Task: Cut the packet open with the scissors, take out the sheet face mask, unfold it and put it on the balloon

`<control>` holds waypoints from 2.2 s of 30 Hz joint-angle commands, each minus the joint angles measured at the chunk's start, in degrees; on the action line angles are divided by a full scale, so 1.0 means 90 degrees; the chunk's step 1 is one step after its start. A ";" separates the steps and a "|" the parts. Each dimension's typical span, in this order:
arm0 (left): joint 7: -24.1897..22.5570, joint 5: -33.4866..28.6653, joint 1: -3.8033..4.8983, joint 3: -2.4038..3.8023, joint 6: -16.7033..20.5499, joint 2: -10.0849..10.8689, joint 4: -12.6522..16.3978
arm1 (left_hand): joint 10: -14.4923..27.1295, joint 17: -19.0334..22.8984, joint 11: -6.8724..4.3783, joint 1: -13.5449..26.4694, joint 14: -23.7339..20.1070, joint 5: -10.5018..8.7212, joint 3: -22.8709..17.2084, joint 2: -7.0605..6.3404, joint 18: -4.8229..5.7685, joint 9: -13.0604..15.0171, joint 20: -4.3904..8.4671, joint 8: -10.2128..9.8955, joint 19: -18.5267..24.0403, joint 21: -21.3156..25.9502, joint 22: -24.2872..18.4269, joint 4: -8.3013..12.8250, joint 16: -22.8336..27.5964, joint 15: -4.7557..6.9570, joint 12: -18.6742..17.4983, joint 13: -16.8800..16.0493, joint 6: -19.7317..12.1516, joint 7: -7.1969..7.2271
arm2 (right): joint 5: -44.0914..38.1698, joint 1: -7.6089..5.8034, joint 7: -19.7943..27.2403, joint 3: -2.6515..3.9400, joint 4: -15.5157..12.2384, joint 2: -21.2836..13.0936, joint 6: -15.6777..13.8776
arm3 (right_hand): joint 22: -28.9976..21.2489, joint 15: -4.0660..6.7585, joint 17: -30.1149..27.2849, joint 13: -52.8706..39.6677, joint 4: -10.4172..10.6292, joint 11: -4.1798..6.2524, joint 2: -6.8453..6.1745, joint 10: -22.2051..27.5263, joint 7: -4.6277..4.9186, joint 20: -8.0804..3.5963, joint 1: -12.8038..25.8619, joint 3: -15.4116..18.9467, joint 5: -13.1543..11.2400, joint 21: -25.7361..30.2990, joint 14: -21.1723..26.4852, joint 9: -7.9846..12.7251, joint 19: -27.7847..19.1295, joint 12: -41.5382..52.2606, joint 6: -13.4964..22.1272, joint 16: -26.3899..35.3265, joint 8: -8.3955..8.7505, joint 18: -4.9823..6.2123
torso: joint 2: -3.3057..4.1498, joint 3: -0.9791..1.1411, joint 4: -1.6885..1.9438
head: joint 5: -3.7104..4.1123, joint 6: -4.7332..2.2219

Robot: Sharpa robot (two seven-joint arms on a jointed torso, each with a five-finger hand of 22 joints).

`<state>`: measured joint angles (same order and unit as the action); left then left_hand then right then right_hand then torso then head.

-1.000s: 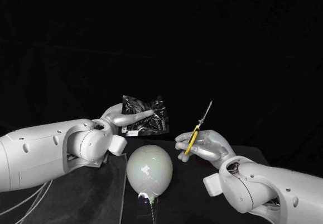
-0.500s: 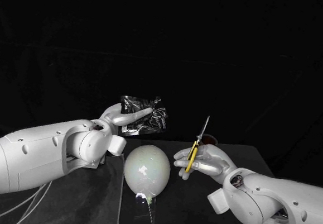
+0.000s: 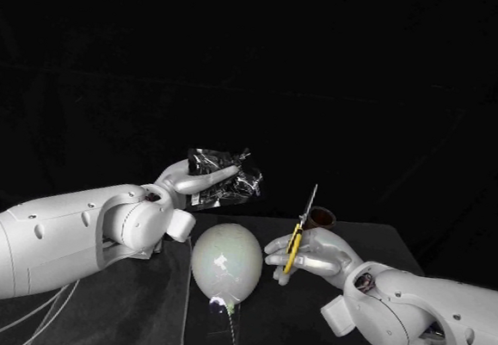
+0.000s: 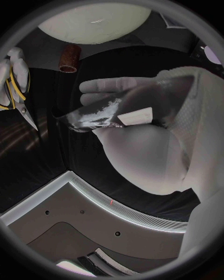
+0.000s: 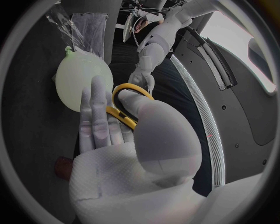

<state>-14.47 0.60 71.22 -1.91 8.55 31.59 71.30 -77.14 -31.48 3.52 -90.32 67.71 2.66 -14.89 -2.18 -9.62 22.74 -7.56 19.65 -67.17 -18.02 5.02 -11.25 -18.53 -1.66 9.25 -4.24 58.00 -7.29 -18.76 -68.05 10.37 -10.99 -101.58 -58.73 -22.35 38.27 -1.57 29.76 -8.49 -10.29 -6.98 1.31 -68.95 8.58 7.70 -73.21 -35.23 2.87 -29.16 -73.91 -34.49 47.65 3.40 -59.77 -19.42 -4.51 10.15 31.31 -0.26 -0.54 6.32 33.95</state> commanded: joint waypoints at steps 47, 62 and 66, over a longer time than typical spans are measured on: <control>0.0005 0.1199 0.0020 0.0006 -0.0873 -0.0006 0.0199 | 0.0248 -0.0005 0.0159 0.0483 -0.0413 0.0013 -0.0997 0.0171 -0.0077 -0.0052 -0.0386 -0.0051 0.0863 0.0163 0.0102 0.0676 0.0265 -0.0190 -0.0287 -0.0049 -0.0187 -0.0124 | 0.0027 0.0527 -0.0502 -0.0043 -0.0674 -0.0477 0.0964 | -0.0826 -0.0421 -0.0422 0.0535 0.0637 -0.0040 -0.0774 -0.0368 0.0300 0.0585 0.1126 0.0744 -0.0012 0.1240 0.0772 0.0249 -0.0694 0.0020 0.0532 0.1103 0.0102 0.0054 | -0.0003 0.0007 -0.0022 | 0.0316 0.0383; -0.0026 0.1435 0.0015 0.0005 -0.1033 -0.0069 0.0184 | 0.0218 -0.0027 0.0143 0.0503 -0.0384 0.0012 -0.0999 0.0187 -0.0079 -0.0046 -0.0368 -0.0044 0.0847 0.0114 0.0131 0.0708 0.0228 -0.0173 -0.0264 -0.0052 -0.0179 -0.0108 | 0.0586 0.0642 0.0048 -0.0045 -0.0844 -0.0625 0.1155 | -0.1713 -0.0100 0.0133 -0.0066 0.1059 0.0431 -0.1088 -0.1460 -0.0239 0.0484 0.1130 0.1628 0.0195 0.2039 0.0262 -0.0181 -0.0247 0.0993 -0.0251 0.0549 -0.0842 0.0070 | 0.0002 0.0014 -0.0027 | 0.0464 0.0549; -0.0032 0.1362 0.0012 0.0003 -0.1006 -0.0074 0.0163 | 0.0206 -0.0034 0.0139 0.0514 -0.0374 0.0012 -0.0998 0.0193 -0.0079 -0.0044 -0.0363 -0.0042 0.0842 0.0097 0.0140 0.0714 0.0216 -0.0168 -0.0256 -0.0053 -0.0177 -0.0105 | 0.0898 0.0650 0.0217 -0.0045 -0.0862 -0.0661 0.0894 | -0.1848 0.0146 0.0844 -0.0745 0.1164 0.0648 -0.1092 -0.1471 -0.0429 0.0377 0.1072 0.1801 0.0124 0.1945 0.0054 -0.1022 0.0484 0.1851 -0.0151 -0.0093 -0.1557 0.0056 | 0.0008 0.0012 -0.0023 | 0.0487 0.0581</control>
<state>-13.76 12.78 71.25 -1.95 0.57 31.09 72.75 -74.68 -31.74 5.01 -86.15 64.02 2.58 -22.45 -0.40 -9.19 22.25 -11.05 19.07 -59.37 -17.02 6.27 -6.50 -16.37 -3.20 6.63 -4.62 56.47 -8.49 -14.35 -62.27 8.76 -11.42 -109.17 -64.60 -13.36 21.65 -1.25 37.06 -14.88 0.19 -1.96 -8.32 -79.88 4.80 10.87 -63.22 -19.18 4.33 -11.36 -73.07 -43.36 51.30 19.28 -61.02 -19.92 -18.19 10.20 31.31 -0.12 -0.81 10.59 38.98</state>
